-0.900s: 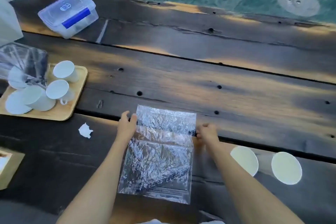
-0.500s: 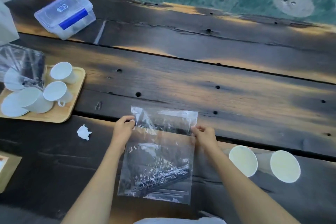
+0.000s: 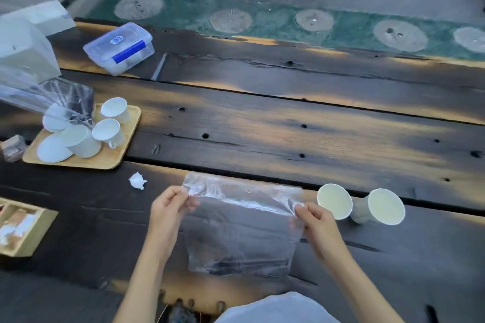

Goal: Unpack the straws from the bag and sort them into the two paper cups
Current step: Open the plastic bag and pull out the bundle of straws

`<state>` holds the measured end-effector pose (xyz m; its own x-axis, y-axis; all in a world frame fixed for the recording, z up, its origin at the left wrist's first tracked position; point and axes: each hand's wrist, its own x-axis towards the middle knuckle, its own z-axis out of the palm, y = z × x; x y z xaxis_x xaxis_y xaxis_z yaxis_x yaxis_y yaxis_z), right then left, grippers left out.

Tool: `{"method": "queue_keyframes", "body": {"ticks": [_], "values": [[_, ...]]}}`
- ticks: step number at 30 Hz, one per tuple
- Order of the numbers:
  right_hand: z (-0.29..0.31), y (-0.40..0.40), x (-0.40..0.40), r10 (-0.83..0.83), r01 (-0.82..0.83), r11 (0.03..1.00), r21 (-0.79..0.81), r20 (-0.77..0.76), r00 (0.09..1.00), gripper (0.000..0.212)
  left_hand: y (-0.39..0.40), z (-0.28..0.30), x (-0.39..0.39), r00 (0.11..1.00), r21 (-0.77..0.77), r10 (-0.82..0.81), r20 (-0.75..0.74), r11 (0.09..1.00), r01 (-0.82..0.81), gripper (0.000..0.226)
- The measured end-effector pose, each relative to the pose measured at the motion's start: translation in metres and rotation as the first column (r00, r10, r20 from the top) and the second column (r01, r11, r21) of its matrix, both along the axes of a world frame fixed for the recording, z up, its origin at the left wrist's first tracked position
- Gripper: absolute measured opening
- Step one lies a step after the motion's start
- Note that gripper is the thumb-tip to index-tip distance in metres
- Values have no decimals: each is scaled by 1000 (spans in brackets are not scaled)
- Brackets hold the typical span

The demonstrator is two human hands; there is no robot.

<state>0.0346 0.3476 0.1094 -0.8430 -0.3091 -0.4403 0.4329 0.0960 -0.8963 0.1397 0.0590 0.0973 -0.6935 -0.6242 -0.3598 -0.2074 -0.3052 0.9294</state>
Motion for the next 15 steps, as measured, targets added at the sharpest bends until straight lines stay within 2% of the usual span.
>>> {"method": "queue_keyframes", "body": {"ticks": [2,4,6,8,9,11,13,15], "values": [[6,9,13,-44,44,999,-25,11,999,28,10,8,12,999,-23,-40,-25,999,39,17],[16,16,25,-98,104,992,68,-88,991,10,21,15,23,998,-41,-60,-36,997,59,19],[27,24,33,-160,227,946,232,-277,947,20,31,24,31,995,-63,-92,-46,994,89,20],[45,26,40,-41,300,881,367,-572,819,24,41,33,39,987,-97,-146,-61,985,140,18],[55,24,43,86,279,873,399,-691,718,21,46,38,43,982,-117,-175,-70,979,166,16],[70,10,49,343,137,871,471,-784,518,18,57,49,48,970,-156,-232,-78,963,218,15],[80,-13,56,509,-67,845,531,-758,409,22,68,58,51,957,-187,-280,-80,947,261,15],[84,-34,65,594,-216,803,556,-714,371,29,79,66,55,936,-216,-340,-92,924,315,14]]}}
